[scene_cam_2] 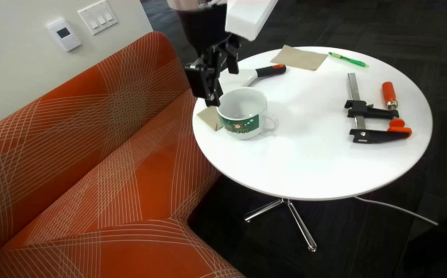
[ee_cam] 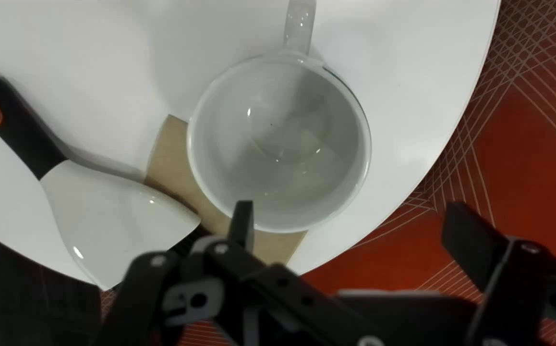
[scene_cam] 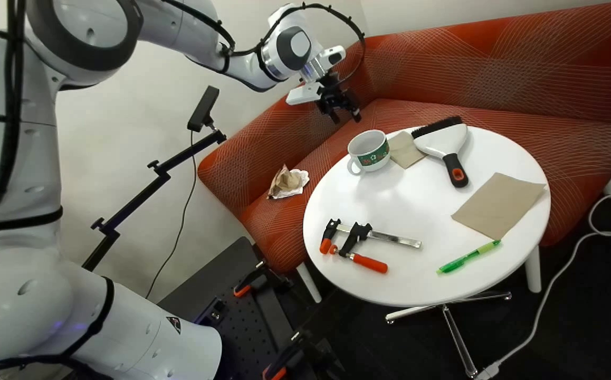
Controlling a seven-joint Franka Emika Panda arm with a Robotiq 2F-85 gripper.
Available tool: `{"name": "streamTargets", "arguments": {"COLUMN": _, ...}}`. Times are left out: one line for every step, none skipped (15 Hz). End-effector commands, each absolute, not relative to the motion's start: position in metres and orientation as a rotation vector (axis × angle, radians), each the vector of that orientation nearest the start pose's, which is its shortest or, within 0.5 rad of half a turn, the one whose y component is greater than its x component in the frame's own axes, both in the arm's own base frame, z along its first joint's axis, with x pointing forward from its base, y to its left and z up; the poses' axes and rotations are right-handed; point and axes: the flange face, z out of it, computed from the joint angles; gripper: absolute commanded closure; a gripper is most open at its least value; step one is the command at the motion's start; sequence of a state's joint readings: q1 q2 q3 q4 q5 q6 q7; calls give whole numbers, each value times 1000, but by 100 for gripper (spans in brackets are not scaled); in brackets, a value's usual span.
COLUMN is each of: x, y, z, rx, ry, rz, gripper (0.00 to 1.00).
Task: Slide the mug to the left
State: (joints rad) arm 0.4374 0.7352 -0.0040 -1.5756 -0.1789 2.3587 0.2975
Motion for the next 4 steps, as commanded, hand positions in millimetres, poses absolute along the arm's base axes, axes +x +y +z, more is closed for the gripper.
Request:
{"name": "streamTargets", "arguments": {"x": 615, "y": 280, "z": 243, "rx": -3243, "ry": -415, "rz": -125, "gripper": 0}}
{"name": "streamTargets", "arguments": {"x": 610, "y": 278, "z": 246, "rx": -3230, "ry": -449, "rz": -110, "gripper": 0}}
{"name": "streamTargets", "arguments": {"x": 628, "y": 288, "z": 232, "rx": -3220, "ry": -425, "rz": -146, "gripper": 0}}
{"name": "streamTargets", "arguments": {"x": 626, "y": 288, "z": 235, "rx": -3219, "ry": -425, "rz": -146, "gripper": 0}}
